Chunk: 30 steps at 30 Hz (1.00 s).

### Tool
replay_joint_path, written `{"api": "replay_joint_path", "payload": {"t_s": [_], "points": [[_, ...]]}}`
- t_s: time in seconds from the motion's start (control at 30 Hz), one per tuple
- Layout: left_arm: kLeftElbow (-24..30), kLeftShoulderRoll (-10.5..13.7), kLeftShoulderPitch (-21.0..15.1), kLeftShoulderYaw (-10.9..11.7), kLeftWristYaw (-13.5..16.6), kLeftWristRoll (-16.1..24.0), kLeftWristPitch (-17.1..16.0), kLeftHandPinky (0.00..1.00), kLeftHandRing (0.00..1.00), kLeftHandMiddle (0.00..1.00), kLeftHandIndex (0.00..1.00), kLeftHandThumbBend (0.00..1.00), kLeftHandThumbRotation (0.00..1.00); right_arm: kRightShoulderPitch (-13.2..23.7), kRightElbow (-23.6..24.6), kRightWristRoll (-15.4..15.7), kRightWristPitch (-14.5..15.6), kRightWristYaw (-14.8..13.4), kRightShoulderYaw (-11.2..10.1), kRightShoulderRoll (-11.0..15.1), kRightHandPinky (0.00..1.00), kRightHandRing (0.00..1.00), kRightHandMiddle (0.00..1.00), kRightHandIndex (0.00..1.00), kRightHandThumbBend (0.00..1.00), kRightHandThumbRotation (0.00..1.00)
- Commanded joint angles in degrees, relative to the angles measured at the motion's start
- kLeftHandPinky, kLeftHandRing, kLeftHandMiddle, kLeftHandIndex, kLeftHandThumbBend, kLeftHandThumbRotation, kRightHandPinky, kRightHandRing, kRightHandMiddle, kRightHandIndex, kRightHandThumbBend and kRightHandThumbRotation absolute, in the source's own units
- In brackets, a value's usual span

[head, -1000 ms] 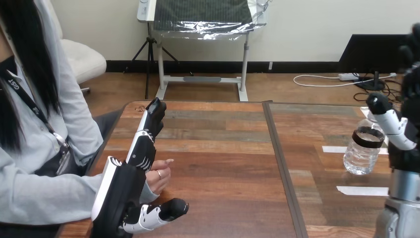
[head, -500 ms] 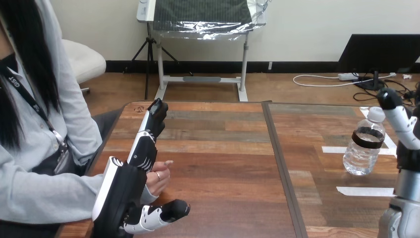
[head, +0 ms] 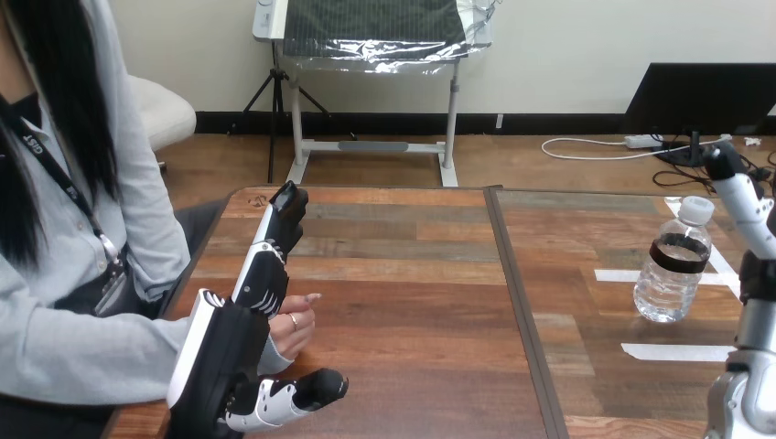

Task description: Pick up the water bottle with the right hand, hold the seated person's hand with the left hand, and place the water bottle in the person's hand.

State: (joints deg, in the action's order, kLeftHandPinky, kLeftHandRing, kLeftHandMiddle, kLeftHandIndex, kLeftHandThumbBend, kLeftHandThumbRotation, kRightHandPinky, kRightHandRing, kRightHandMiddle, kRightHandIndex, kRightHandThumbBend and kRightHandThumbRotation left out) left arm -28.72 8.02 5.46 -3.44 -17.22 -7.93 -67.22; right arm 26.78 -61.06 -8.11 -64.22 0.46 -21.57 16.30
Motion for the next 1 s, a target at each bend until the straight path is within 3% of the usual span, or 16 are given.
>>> {"api": "replay_joint_path", "payload": {"t_s": [0.0, 0.43, 0.63, 0.83, 0.97], "points": [[0.1, -0.2, -3.6, 0.5, 0.0, -0.7, -1.2, 1.0, 1.0, 1.0, 1.0, 1.0, 0.69, 5.5, -3.2, 0.5, 2.9, -1.0, -0.3, 2.5, 1.0, 1.0, 0.98, 1.0, 1.0, 0.52], [0.1, -0.1, -3.5, 0.5, -0.3, -1.2, -1.6, 1.0, 1.0, 1.0, 1.0, 1.0, 0.69, 7.6, -8.8, 0.2, 10.1, -1.2, -0.5, 4.4, 1.0, 1.0, 0.99, 1.0, 1.0, 0.5], [0.4, 0.2, -3.4, 0.6, -0.4, -1.1, -1.6, 0.99, 1.0, 1.0, 1.0, 1.0, 0.69, 8.1, -10.6, 1.7, 14.5, -3.2, 0.3, 5.5, 1.0, 1.0, 0.99, 1.0, 1.0, 0.52], [0.3, 0.5, -3.3, 0.3, -1.1, -2.2, -1.7, 0.99, 1.0, 1.0, 1.0, 1.0, 0.69, 8.3, -11.7, 1.7, 17.1, -2.2, 0.0, 5.9, 1.0, 1.0, 1.0, 1.0, 1.0, 0.51], [0.3, 0.5, -3.2, 0.5, -1.2, -2.2, -2.0, 0.99, 1.0, 1.0, 1.0, 1.0, 0.69, 8.3, -12.4, 3.1, 19.0, -3.9, 0.8, 6.4, 1.0, 1.0, 1.0, 1.0, 1.0, 0.49]]}}
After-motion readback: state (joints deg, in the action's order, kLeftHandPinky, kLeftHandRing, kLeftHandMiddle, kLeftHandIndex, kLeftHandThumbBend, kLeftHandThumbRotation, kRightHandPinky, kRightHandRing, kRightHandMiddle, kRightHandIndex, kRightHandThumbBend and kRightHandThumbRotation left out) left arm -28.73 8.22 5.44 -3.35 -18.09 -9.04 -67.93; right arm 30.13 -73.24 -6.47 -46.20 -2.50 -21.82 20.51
